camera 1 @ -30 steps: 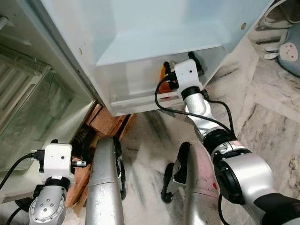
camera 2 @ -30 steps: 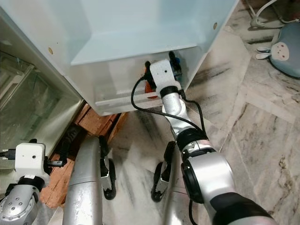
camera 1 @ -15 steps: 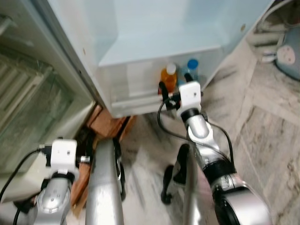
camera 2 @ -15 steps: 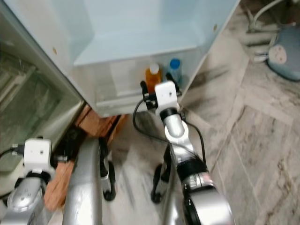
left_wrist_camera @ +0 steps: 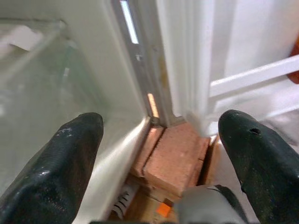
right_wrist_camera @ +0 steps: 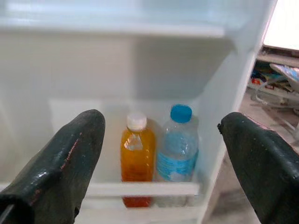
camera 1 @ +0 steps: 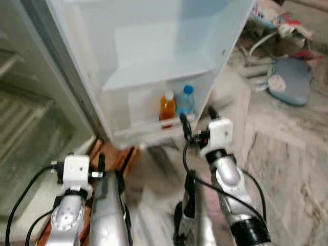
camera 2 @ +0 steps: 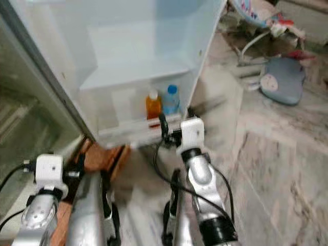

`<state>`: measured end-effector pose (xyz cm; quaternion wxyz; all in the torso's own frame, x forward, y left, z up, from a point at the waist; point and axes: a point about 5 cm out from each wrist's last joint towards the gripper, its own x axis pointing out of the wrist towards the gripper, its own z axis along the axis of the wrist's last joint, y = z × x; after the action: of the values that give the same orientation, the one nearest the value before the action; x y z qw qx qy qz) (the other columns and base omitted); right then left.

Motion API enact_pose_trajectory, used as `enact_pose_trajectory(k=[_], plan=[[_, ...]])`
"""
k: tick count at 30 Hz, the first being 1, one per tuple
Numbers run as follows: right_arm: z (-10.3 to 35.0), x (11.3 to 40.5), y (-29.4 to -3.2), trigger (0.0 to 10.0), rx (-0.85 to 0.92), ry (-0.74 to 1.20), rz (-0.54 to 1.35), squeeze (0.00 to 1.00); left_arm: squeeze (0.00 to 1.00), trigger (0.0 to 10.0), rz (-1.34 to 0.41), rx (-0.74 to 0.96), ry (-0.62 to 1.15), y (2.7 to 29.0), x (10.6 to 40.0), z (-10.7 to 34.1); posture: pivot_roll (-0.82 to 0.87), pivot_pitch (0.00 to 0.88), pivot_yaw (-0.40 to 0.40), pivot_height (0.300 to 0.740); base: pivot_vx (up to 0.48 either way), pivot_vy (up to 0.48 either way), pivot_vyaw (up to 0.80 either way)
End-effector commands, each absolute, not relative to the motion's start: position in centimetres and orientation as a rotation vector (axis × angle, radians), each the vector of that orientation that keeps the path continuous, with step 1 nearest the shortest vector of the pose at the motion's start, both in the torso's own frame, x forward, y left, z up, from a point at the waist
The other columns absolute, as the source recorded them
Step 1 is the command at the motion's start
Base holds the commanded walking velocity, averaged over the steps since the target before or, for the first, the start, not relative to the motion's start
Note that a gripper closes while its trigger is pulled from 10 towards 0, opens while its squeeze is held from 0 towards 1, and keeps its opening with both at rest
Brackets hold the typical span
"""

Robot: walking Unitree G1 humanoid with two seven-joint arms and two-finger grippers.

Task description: Restocking fridge

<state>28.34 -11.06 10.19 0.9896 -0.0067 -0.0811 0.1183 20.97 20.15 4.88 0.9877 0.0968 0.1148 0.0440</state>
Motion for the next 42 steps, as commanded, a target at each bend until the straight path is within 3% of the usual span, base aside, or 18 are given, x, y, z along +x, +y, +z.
enact_pose_trajectory(k=[1,8,15,20,29,34,42], plan=[[10.4,28.8,-11.5,10.0,-0.024,-0.165,0.219,0.0,0.0,10.0,0.084,0.201,0.23,20.2,21.3,4.7,0.15,0.0,-0.015,0.571,0.0,0.0,0.0],[10.2,29.5,-13.9,10.0,-0.056,-0.119,0.163,0.0,0.0,10.0,0.136,0.198,0.237,21.5,22.4,4.7,0.17,0.0,-0.002,0.611,0.0,0.0,0.0],[9.4,29.2,-15.0,10.0,-0.051,-0.073,0.124,0.0,0.0,10.0,0.121,0.195,0.235,21.0,22.0,4.4,0.17,0.0,-0.042,0.653,0.0,0.0,0.0],[8.3,28.9,-15.2,10.0,-0.052,-0.026,0.127,0.0,0.0,10.0,0.091,0.169,0.222,19.9,23.1,3.7,0.15,0.0,-0.089,0.689,0.0,0.0,0.0],[6.8,29.0,-15.4,10.0,-0.019,0.04,0.082,0.0,0.0,10.0,-0.023,0.177,0.228,17.0,25.4,3.2,0.13,0.0,-0.065,0.74,0.0,0.0,0.0],[6.4,28.0,-16.0,10.0,-0.015,0.057,0.051,0.0,0.0,10.0,0.012,0.171,0.249,18.4,24.6,2.6,0.14,0.0,-0.062,0.74,0.0,0.0,0.0],[5.9,28.0,-15.5,10.0,-0.016,0.078,0.097,0.0,0.0,10.0,0.014,0.204,0.218,18.5,24.8,3.1,0.15,0.0,-0.059,0.74,0.0,0.0,0.0]])
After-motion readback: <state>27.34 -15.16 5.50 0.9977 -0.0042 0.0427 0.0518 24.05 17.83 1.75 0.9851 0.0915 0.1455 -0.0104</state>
